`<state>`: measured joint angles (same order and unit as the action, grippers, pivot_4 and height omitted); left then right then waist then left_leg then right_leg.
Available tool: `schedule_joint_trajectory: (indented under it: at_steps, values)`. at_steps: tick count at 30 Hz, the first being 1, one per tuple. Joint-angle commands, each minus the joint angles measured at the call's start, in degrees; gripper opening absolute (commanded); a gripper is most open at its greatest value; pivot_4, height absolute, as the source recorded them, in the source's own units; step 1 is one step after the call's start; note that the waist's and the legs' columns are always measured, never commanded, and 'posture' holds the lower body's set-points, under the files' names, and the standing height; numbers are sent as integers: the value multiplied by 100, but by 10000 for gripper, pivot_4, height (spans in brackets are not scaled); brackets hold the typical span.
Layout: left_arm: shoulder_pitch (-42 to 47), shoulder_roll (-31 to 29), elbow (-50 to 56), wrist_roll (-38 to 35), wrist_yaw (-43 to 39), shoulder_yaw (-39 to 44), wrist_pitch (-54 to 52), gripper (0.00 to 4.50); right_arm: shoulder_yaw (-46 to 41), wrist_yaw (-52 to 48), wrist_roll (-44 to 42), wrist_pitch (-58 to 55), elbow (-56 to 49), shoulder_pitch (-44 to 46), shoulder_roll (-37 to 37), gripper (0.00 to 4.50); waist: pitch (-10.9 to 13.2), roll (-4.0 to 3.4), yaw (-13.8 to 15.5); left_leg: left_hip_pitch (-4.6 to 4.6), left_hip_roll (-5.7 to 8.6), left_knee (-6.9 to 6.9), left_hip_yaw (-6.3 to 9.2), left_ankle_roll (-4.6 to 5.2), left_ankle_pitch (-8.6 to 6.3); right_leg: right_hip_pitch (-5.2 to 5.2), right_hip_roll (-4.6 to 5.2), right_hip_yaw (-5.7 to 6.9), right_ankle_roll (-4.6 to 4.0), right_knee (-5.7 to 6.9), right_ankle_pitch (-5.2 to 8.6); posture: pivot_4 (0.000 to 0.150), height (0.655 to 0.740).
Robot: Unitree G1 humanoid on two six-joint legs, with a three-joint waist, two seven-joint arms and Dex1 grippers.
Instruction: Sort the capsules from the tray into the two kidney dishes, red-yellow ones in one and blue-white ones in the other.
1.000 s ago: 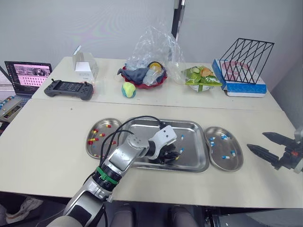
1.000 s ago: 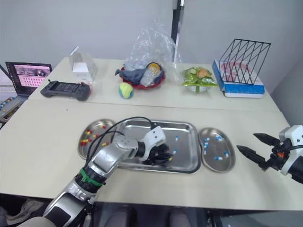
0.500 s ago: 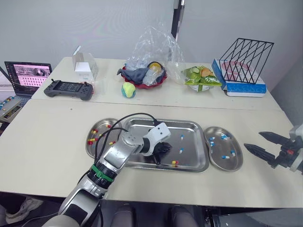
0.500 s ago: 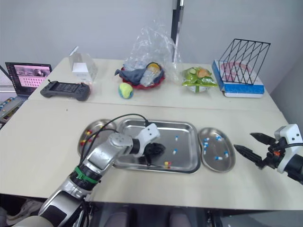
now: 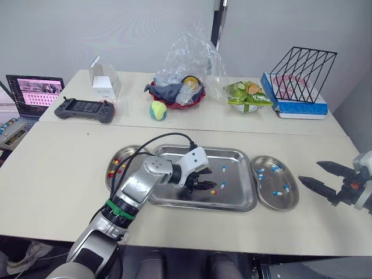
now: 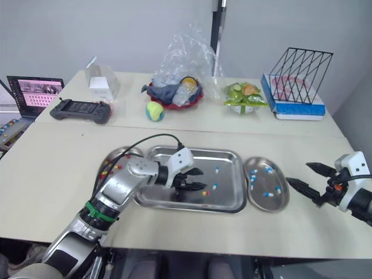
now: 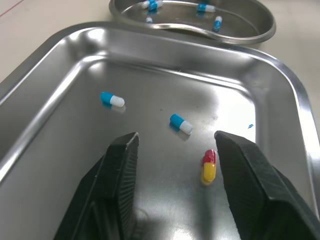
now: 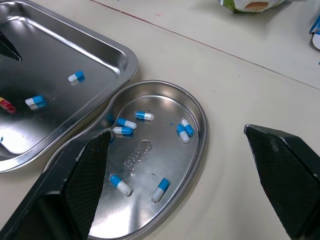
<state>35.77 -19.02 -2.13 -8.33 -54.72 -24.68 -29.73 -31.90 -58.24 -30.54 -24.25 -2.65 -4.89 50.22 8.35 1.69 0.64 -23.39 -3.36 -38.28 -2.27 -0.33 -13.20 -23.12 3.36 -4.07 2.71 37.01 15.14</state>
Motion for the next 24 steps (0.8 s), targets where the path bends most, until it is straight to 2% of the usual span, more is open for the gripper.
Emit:
schedule_joint_trajectory:
  at_steps: [1, 13, 24]
  values:
    - [130, 44, -4, 116, 1, -29, 212, 24018, -101, 63, -27, 50, -114, 42, 42, 45000, 0, 0, -2, 0, 0, 0, 0, 0, 0, 0, 0, 0, 0, 0, 0, 1500, 7334]
    - [-92, 88, -108, 536, -14, -375, 671, 24018, -145, 137, -42, 32, -189, -21, 60, 45000, 0, 0, -4, 0, 0, 0, 0, 0, 0, 0, 0, -1, 0, 0, 0, 1500, 7334]
    - [-143, 87, -177, 607, -207, -424, 789, 24018, -129, 161, -24, 17, -164, 9, 93, 45000, 0, 0, -2, -1, 0, 0, 0, 1, 0, 0, 0, 0, 1, 0, 0, 1500, 7334]
